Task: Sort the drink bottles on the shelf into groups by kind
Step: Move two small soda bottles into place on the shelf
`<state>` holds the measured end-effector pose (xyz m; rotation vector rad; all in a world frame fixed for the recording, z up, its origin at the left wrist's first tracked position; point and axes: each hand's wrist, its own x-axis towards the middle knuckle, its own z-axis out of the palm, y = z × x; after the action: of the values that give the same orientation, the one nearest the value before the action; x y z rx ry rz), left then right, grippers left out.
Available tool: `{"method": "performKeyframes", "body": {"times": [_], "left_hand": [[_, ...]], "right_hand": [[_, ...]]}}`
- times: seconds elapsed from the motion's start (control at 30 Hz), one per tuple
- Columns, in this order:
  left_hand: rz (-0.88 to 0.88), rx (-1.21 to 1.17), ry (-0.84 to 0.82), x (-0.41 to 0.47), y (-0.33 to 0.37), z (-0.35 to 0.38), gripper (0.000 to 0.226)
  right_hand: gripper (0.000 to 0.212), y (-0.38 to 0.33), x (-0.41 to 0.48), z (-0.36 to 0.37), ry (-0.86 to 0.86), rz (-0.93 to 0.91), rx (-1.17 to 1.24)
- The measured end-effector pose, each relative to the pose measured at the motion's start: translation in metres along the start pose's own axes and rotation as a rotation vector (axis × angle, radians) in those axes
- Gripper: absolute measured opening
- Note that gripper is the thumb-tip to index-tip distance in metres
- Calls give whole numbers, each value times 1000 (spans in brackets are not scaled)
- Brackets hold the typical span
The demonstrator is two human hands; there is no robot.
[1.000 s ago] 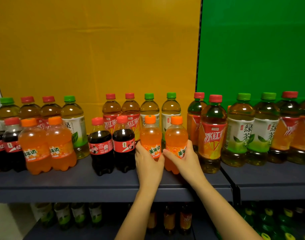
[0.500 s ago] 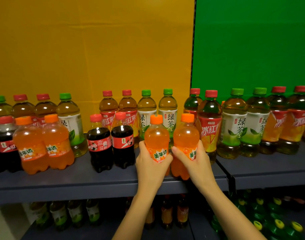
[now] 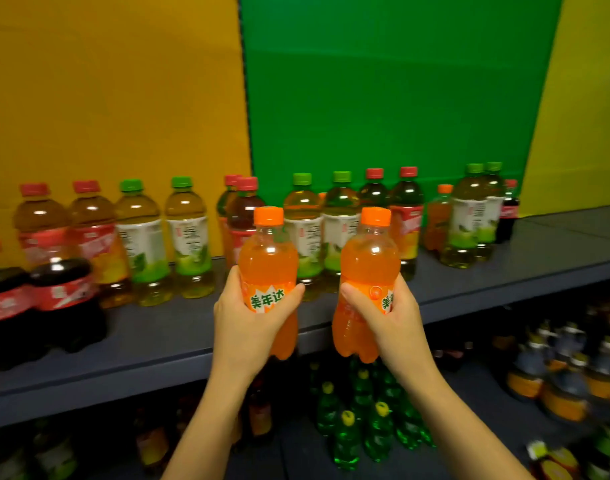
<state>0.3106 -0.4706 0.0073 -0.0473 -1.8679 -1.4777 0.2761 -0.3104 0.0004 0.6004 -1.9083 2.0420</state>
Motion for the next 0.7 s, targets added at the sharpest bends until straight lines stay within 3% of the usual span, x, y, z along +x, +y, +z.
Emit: {"method": "performKeyframes", "body": {"times": [0.27, 0.37, 0.7], "left_hand": [[-73, -180, -62, -38, 26, 152, 54], [-89, -211, -95, -46, 35, 203, 43], [-72, -211, -194, -48, 48, 351, 44]], "right_hand": [[42, 6, 5, -188, 136, 22, -116], [45, 7, 10, -246, 186, 16, -146], [43, 21, 47, -377, 286, -31, -230]]}}
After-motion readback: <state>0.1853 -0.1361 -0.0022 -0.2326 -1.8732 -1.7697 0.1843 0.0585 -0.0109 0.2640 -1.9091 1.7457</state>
